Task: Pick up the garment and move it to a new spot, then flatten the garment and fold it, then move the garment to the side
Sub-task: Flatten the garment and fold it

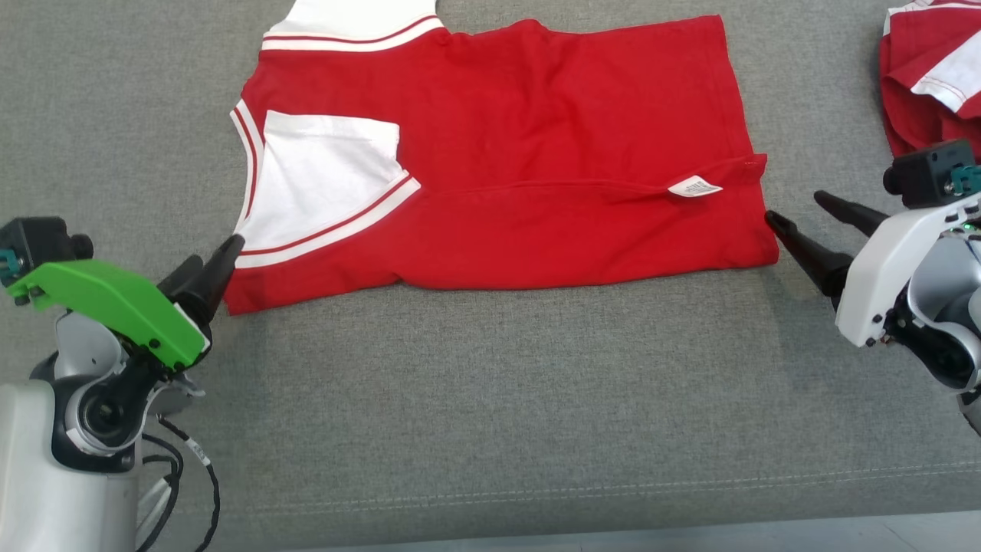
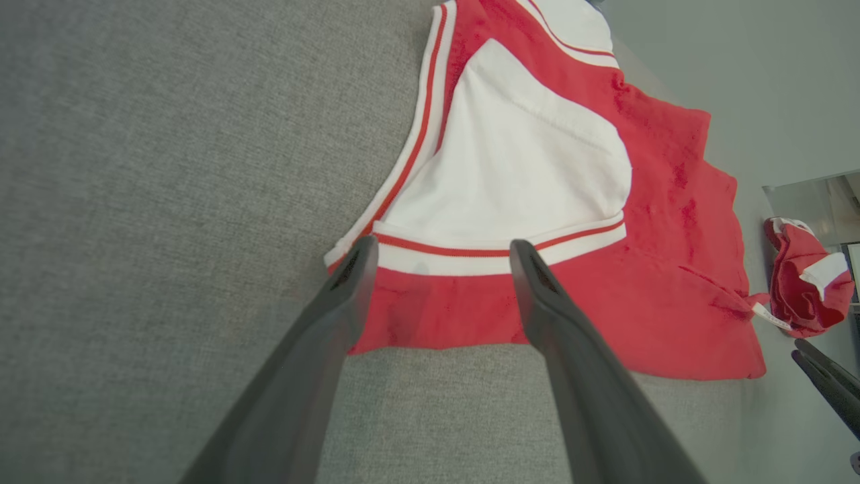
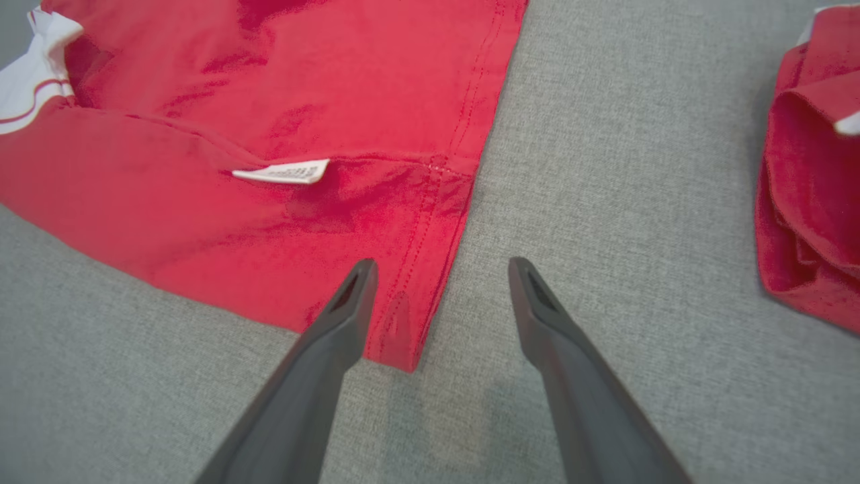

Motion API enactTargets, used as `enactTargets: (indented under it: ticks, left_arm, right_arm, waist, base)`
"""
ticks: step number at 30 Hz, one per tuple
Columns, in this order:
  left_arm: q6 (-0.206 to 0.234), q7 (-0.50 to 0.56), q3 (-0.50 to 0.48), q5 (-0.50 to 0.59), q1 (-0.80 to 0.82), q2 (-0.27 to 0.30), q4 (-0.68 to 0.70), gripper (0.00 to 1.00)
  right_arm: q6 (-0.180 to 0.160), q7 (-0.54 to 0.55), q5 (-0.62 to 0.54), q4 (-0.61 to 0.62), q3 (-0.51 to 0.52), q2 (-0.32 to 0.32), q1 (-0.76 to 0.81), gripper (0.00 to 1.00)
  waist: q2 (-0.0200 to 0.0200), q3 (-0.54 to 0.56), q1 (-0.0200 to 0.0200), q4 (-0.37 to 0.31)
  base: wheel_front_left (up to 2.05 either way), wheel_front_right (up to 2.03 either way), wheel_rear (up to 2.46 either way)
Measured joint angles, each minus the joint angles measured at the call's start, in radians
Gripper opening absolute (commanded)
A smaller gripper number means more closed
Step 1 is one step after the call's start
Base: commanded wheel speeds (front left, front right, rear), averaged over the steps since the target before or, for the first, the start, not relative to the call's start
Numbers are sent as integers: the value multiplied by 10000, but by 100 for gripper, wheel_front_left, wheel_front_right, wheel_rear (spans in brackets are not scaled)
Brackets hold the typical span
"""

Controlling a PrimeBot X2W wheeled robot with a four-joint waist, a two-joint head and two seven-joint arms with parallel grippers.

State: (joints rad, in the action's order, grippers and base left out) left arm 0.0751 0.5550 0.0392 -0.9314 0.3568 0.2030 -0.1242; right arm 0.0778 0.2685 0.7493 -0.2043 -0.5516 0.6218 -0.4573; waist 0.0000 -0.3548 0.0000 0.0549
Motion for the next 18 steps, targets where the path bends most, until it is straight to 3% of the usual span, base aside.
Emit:
enactTargets:
  ticks: [18]
  left_arm:
    - [-48,263,92,-88,-1272,50,965,100]
  right_arm:
    - [-199,-422,259,667,-71,-182,957,100]
  waist:
    - [0,-306,0,16]
  base:
    - [0,0,0]
